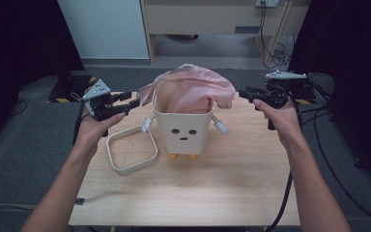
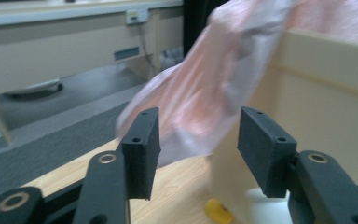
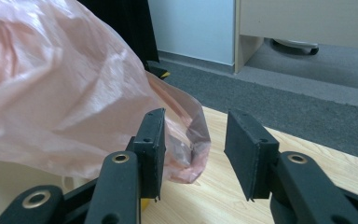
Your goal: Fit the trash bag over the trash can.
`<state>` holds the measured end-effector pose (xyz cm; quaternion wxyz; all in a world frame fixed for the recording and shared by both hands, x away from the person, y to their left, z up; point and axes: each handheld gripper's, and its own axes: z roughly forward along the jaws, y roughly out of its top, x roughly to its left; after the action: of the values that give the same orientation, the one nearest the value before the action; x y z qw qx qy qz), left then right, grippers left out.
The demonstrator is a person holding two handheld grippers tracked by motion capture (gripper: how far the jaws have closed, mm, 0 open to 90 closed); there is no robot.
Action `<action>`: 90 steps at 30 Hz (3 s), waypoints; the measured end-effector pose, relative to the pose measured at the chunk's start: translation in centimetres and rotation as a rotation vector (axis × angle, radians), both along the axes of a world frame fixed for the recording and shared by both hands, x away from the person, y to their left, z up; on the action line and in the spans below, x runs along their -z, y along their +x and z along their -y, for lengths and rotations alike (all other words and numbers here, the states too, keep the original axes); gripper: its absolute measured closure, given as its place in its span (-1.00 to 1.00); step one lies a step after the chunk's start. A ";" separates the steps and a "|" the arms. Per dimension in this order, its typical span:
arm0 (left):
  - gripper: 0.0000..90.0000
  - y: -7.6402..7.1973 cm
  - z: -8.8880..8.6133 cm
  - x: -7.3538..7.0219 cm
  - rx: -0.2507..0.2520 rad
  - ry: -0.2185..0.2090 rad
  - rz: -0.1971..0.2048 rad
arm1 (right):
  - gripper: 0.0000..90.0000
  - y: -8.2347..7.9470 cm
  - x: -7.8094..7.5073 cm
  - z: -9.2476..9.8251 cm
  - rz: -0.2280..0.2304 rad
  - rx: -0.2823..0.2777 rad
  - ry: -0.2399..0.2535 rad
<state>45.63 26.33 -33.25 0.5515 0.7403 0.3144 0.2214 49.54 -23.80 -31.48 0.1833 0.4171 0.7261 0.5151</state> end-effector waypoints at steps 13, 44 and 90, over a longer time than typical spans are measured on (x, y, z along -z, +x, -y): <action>0.08 2.5 3.3 0.4 0.028 0.069 -0.032 | 0.25 -0.3 -1.1 -1.0 0.011 -0.022 -0.001; 1.00 3.7 3.1 -0.7 0.046 -0.013 -0.095 | 0.12 -1.4 -4.7 -2.4 0.084 -0.085 0.057; 1.00 -1.0 1.5 -4.9 0.159 -0.059 -0.026 | 1.00 -4.0 -5.7 -4.9 0.127 -0.208 -0.012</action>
<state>44.60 24.85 -28.33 0.5850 0.7490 0.2680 0.1578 45.52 -18.92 -25.75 0.1768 0.3048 0.7555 0.5524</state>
